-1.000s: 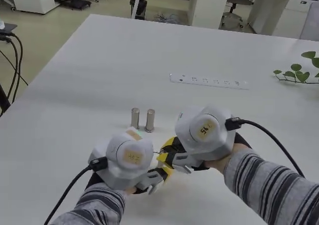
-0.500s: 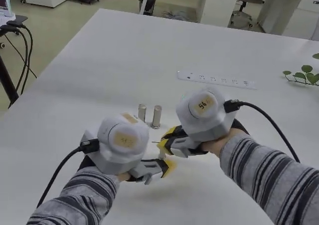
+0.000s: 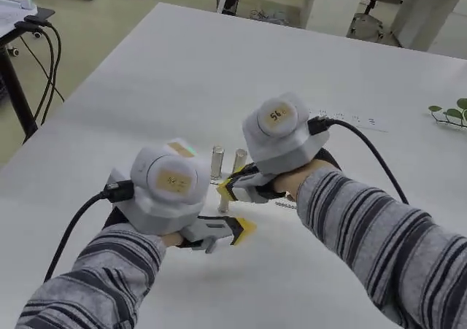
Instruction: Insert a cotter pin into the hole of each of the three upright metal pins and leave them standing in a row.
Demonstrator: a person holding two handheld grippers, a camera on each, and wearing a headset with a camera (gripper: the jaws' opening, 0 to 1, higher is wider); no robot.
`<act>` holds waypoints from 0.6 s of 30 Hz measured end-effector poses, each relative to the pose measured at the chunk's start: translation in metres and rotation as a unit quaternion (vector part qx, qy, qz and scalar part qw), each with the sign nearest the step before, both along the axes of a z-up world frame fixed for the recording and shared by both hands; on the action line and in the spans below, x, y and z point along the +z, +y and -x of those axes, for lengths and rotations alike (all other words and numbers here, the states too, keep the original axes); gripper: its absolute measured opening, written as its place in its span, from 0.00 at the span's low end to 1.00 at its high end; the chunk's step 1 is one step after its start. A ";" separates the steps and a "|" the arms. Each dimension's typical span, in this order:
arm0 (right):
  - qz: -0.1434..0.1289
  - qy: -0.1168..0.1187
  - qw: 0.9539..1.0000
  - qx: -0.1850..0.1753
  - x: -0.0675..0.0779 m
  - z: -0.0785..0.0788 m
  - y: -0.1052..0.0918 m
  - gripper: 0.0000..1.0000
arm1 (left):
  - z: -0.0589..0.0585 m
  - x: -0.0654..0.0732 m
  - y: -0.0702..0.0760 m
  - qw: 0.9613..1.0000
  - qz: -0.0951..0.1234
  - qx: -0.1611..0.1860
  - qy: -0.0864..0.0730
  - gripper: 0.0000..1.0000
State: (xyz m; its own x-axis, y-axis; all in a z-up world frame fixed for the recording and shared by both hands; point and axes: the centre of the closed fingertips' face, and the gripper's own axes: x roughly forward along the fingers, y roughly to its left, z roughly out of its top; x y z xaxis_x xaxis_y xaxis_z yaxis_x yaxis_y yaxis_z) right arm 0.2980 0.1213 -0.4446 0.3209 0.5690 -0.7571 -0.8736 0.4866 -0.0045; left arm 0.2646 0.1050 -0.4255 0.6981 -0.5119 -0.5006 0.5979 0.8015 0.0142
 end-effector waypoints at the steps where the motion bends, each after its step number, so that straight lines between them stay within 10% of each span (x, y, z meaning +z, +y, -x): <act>1: -0.001 0.006 1.000 -0.004 -0.002 -0.001 0.002 0.04 | 0.000 0.000 0.001 1.000 -0.002 0.001 0.000 0.70; 18: 0.002 0.008 1.000 -0.011 -0.003 0.001 0.014 0.04 | -0.001 -0.003 0.005 1.000 -0.012 0.005 0.006 0.72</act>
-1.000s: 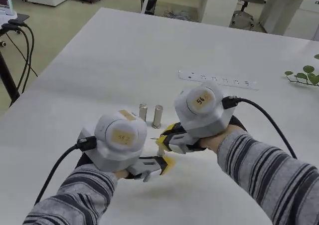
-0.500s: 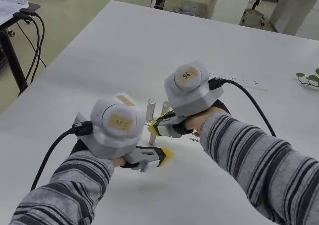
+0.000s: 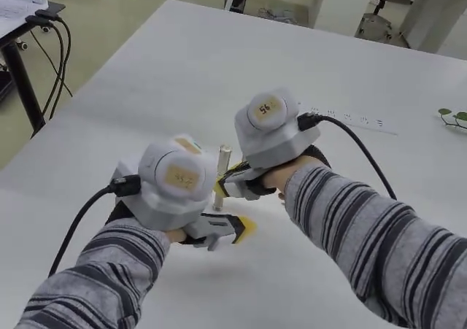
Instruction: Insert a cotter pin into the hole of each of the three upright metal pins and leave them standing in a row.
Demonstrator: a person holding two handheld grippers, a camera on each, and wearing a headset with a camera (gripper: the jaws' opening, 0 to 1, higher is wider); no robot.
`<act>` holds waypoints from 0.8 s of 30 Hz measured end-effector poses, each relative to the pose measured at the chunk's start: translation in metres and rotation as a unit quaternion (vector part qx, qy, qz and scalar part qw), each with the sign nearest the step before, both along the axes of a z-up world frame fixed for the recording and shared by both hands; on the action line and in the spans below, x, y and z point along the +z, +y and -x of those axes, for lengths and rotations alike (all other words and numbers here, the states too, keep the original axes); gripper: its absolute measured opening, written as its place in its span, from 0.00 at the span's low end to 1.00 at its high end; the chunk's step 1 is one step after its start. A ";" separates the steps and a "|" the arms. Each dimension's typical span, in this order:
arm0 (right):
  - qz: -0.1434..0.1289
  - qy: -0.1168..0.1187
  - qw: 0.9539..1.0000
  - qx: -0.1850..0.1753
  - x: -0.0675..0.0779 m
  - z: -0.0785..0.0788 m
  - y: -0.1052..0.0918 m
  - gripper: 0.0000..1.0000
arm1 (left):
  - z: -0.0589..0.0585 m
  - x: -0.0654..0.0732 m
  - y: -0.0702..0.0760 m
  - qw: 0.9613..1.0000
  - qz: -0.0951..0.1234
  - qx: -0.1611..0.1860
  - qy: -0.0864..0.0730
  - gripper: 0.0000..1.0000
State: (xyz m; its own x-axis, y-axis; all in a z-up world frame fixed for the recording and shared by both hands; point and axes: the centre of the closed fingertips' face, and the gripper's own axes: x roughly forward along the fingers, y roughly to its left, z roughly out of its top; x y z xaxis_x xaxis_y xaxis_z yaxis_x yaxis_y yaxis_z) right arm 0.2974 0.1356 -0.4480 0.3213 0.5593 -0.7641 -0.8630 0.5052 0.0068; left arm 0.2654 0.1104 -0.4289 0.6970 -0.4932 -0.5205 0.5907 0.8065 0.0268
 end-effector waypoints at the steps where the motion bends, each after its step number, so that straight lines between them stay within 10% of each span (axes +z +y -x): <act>1: 0.000 0.001 1.000 -0.002 0.000 0.000 0.000 0.04 | 0.000 0.000 0.000 1.000 0.000 0.000 0.000 0.72; 24: 0.009 -0.033 0.999 0.041 0.011 0.000 -0.019 0.19 | 0.000 -0.003 -0.003 1.000 -0.008 -0.001 0.007 0.77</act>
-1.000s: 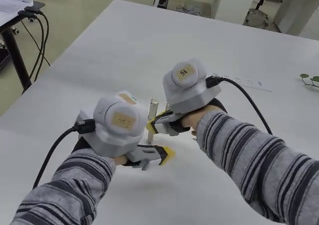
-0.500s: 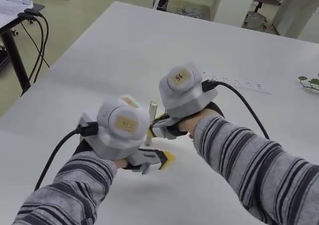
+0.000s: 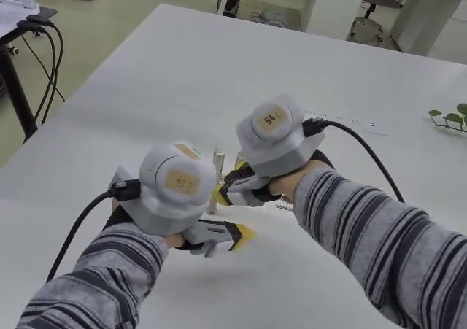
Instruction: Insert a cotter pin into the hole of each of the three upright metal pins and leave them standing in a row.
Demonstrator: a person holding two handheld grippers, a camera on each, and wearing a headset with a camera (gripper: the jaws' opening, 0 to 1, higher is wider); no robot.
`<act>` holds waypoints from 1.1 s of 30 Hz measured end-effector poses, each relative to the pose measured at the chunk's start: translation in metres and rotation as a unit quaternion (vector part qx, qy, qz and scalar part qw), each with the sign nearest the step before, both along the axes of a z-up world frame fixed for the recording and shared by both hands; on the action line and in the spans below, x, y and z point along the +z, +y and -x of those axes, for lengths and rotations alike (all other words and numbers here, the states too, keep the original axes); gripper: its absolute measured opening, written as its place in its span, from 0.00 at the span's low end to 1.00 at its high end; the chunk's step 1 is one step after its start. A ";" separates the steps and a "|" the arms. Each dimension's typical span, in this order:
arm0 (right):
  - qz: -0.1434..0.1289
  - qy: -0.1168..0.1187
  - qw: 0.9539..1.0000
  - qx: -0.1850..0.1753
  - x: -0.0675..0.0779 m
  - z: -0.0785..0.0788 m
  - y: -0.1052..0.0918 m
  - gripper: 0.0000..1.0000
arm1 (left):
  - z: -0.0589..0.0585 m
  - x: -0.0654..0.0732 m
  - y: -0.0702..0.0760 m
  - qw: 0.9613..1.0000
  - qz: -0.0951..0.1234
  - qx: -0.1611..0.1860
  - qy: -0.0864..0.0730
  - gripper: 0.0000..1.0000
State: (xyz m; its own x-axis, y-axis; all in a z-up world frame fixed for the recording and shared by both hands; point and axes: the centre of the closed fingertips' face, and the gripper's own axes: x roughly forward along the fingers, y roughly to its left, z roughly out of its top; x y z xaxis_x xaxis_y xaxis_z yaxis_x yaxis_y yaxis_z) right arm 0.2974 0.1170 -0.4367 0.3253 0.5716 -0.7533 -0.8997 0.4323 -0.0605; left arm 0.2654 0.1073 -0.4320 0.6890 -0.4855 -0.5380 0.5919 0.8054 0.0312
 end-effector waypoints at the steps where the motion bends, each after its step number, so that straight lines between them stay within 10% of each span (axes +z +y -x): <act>1: -0.002 0.000 1.000 -0.002 0.003 -0.002 -0.003 0.19 | -0.001 0.000 0.000 1.000 0.002 0.002 -0.001 0.77; 13: -0.031 -0.032 0.995 -0.088 0.015 -0.048 -0.030 0.24 | -0.004 0.006 0.001 1.000 0.023 0.017 -0.005 0.81; 33: -0.093 -0.013 0.982 -0.162 -0.019 -0.082 -0.017 0.16 | -0.009 0.008 0.001 0.999 0.044 0.028 -0.004 0.82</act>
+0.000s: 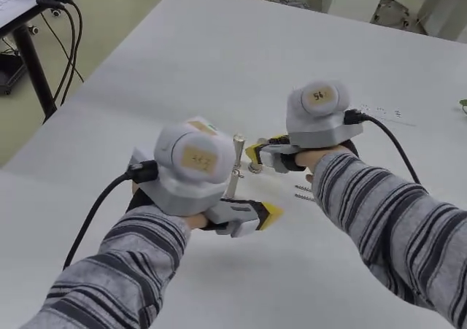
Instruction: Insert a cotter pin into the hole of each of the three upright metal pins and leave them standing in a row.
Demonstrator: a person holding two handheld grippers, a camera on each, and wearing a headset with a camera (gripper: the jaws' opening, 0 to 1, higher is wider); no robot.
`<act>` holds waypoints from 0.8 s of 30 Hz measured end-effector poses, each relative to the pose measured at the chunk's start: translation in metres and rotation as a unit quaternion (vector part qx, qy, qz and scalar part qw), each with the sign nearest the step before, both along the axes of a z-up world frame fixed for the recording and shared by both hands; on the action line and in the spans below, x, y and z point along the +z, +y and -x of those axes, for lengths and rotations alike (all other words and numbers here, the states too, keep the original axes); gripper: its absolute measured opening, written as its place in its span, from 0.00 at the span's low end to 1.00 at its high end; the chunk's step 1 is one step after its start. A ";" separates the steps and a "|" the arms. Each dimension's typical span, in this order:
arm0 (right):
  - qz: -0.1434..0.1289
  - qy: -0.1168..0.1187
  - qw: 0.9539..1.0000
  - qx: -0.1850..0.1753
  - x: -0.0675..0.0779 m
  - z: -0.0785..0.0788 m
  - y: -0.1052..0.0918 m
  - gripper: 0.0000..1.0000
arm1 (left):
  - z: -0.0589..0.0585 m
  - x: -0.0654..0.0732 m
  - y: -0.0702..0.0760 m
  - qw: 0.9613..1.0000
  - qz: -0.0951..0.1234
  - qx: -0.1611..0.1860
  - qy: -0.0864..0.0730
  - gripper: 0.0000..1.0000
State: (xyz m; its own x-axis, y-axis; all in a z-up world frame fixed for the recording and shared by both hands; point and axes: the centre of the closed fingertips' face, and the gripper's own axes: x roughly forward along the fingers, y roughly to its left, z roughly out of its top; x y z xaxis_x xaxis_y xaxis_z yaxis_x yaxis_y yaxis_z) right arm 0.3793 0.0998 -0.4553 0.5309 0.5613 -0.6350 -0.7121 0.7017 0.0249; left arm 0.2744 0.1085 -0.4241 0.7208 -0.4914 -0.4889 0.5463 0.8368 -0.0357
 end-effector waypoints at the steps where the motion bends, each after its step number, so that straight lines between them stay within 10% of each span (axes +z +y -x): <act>1: -0.002 0.001 1.000 0.000 -0.001 -0.001 0.000 0.15 | 0.000 -0.001 0.000 1.000 0.000 0.000 0.001 0.82; 24: 0.016 -0.002 1.000 0.019 0.012 0.033 -0.026 0.09 | 0.006 0.005 -0.007 1.000 0.009 -0.011 0.001 0.89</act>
State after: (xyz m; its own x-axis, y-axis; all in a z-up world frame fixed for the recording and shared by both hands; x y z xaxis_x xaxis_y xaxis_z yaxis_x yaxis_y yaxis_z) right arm 0.3465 0.0741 -0.4438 0.5116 0.5608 -0.6509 -0.7387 0.6740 0.0000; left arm 0.2688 0.1019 -0.4195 0.7086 -0.5160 -0.4813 0.5648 0.8236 -0.0516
